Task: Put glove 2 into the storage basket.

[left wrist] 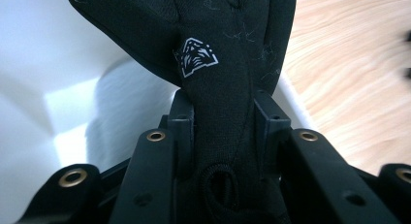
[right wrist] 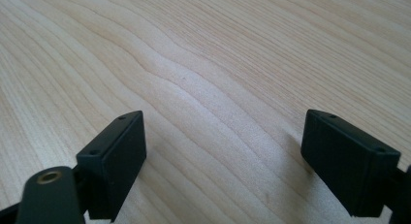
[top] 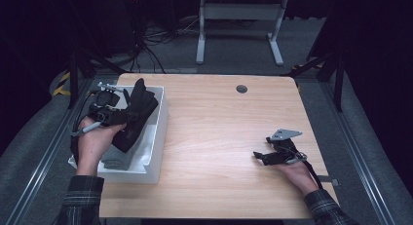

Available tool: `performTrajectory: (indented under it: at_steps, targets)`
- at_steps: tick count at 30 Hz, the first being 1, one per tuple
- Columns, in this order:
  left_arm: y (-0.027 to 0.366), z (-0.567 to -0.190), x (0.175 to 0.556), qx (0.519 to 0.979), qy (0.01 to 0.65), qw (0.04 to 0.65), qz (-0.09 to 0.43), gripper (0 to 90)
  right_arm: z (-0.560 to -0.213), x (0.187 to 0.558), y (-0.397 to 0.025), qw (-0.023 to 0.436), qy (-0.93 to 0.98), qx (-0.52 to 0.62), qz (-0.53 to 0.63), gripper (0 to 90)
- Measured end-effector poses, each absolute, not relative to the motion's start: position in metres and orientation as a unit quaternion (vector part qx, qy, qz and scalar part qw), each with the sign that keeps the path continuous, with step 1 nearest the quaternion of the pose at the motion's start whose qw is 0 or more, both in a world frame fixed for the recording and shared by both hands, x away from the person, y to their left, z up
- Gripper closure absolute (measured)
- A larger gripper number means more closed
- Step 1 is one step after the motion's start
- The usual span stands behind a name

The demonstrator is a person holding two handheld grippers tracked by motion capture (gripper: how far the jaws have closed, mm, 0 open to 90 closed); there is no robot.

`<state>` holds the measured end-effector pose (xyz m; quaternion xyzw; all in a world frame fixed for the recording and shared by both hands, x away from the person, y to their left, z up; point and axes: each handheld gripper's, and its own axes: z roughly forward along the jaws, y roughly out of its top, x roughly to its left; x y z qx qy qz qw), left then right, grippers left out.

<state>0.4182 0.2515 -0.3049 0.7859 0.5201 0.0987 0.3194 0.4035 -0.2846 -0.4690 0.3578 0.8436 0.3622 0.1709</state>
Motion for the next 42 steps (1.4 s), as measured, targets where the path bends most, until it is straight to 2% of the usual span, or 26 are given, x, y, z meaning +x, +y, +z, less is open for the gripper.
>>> performTrajectory:
  at_steps: [13,15,16,18,19,20,22,25,35,42]
  targets:
    - [0.278,-0.370,0.437,0.773,0.569,0.274,0.062,64.1,-0.469,0.404,-0.285,0.171,0.844,0.358,0.362,17.0]
    - [0.278,-0.374,0.438,0.774,0.570,0.270,0.065,58.2,-0.469,0.404,-0.285,0.171,0.844,0.358,0.362,17.0]
    - [0.278,-0.378,0.439,0.773,0.571,0.266,0.067,58.2,-0.469,0.403,-0.285,0.171,0.844,0.358,0.362,17.0]
    - [0.277,-0.382,0.440,0.774,0.572,0.262,0.073,47.4,-0.469,0.403,-0.285,0.171,0.844,0.358,0.362,17.0]
    - [0.277,-0.383,0.440,0.773,0.573,0.261,0.079,36.0,-0.469,0.404,-0.285,0.171,0.844,0.358,0.362,17.0]
    - [0.277,-0.383,0.440,0.773,0.573,0.260,0.082,36.0,-0.469,0.404,-0.285,0.171,0.844,0.358,0.362,17.0]
    - [0.274,-0.381,0.440,0.777,0.567,0.256,0.093,27.0,-0.469,0.403,-0.285,0.171,0.843,0.358,0.362,17.0]
    - [0.271,-0.375,0.441,0.778,0.565,0.250,0.111,18.9,-0.469,0.404,-0.285,0.171,0.844,0.358,0.362,17.0]
    - [0.269,-0.348,0.437,0.775,0.549,0.282,0.133,15.2,-0.469,0.403,-0.285,0.171,0.843,0.358,0.363,17.0]
    - [0.242,-0.328,0.431,0.784,0.513,0.323,0.131,15.2,-0.469,0.403,-0.285,0.171,0.844,0.357,0.362,16.6]
